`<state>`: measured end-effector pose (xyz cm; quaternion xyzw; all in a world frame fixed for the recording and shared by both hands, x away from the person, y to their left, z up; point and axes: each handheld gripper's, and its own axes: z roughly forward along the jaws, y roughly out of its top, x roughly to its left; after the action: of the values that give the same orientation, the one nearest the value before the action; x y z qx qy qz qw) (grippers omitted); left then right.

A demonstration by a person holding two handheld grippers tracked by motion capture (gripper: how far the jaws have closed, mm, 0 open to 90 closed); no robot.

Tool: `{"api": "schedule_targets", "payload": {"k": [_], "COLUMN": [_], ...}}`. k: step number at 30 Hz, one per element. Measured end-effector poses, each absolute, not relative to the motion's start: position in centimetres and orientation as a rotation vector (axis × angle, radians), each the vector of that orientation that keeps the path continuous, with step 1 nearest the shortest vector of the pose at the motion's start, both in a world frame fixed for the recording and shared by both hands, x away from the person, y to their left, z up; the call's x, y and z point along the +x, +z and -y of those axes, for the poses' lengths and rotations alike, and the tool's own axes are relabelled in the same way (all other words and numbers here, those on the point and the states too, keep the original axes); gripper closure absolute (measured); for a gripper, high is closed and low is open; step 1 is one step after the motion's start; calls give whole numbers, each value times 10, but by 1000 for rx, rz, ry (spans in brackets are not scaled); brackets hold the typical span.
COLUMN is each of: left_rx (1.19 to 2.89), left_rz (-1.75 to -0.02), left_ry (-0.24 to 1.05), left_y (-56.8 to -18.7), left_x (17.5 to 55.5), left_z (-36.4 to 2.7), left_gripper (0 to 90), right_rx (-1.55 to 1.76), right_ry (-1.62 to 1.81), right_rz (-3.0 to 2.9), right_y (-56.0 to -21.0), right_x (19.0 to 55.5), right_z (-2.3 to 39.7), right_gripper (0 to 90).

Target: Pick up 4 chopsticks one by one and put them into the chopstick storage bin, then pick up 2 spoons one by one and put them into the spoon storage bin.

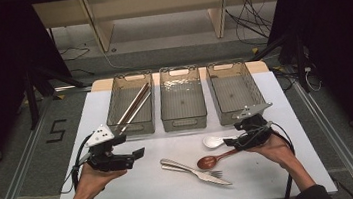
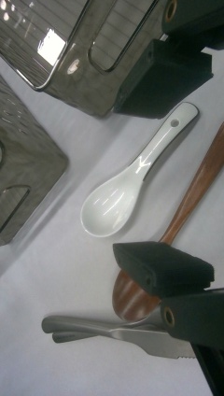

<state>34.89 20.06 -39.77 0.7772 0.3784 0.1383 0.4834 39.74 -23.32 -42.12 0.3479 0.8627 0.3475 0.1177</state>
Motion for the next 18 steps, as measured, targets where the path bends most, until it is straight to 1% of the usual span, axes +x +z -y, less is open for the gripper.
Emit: {"api": "schedule_targets", "payload": {"k": [11,18], "left_rx": [1923,1911], "left_rz": [-898,-892], "left_ry": [355,355], "left_y": [-401,-402], "left_x": [341,339], "left_z": [-195,-194], "left_gripper": [152,152], "right_rx": [1018,1013], "right_ry": [982,949], "right_rz": [-2553,-2580], "right_y": [-425,-429], "right_x": [407,415], "right_z": [230,229], "right_gripper": [283,284]}}
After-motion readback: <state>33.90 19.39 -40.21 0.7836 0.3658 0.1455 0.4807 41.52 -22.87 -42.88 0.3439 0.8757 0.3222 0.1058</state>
